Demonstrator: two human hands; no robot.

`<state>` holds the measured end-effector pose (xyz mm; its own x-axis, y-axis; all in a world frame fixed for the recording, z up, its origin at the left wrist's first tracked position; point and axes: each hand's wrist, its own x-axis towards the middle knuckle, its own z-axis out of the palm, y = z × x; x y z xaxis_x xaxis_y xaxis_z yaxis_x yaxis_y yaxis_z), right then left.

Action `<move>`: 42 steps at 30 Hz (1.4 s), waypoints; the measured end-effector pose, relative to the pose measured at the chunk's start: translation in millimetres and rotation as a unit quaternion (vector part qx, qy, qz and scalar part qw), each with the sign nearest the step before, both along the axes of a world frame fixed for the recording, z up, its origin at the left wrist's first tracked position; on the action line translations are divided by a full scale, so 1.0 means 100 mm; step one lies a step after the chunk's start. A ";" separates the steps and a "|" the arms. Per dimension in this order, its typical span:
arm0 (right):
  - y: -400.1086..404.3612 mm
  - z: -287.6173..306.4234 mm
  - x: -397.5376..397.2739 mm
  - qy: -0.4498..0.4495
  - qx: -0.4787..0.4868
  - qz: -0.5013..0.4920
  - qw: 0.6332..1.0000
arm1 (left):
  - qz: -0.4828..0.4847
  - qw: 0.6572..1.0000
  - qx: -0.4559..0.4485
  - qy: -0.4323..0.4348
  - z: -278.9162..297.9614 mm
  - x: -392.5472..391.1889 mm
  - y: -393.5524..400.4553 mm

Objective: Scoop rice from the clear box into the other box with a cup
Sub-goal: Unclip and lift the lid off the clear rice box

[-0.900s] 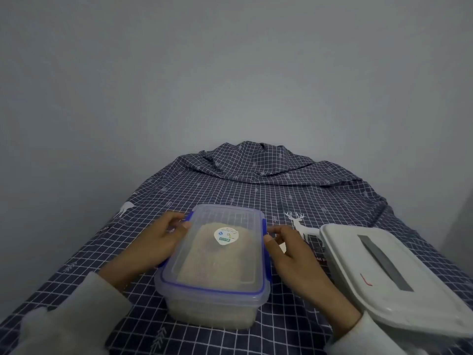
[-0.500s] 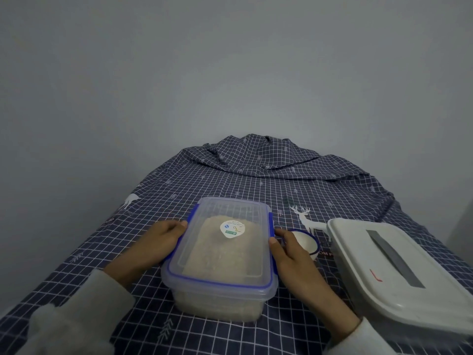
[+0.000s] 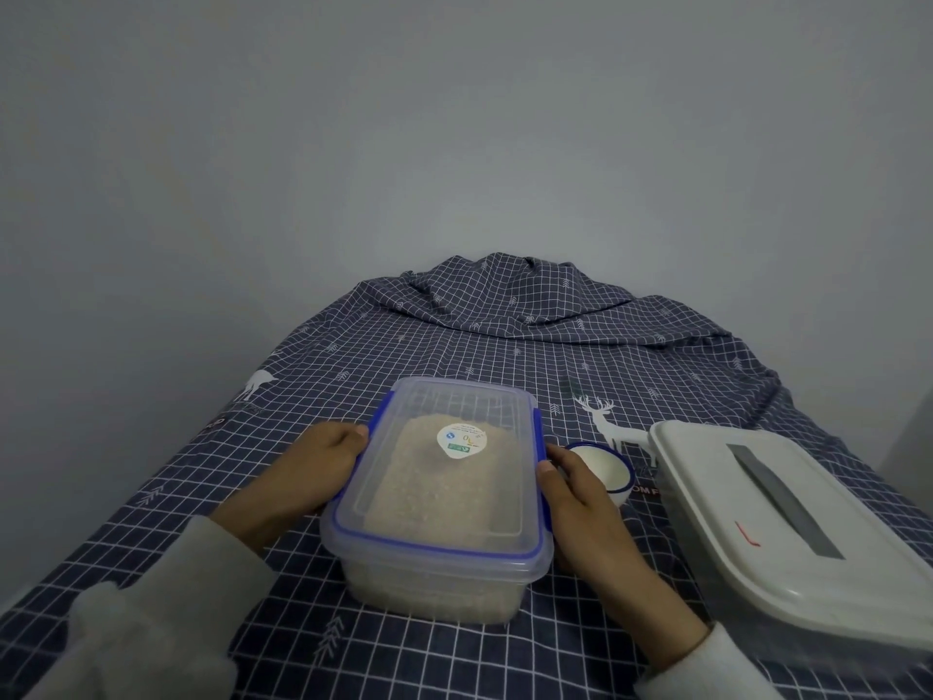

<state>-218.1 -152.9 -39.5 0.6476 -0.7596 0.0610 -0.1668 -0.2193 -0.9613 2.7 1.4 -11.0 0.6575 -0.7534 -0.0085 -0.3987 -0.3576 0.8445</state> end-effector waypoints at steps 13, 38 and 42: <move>0.00 -0.01 0.01 -0.002 0.005 -0.006 1.000 | 0.009 1.000 0.017 0.010 -0.03 0.07 0.03; 0.04 0.03 -0.02 -0.019 0.024 -0.005 1.000 | -0.017 0.998 -0.055 0.027 0.12 -0.09 0.05; 0.05 0.03 -0.02 -0.027 0.024 0.003 0.999 | -0.032 0.998 -0.049 0.036 0.10 -0.12 0.02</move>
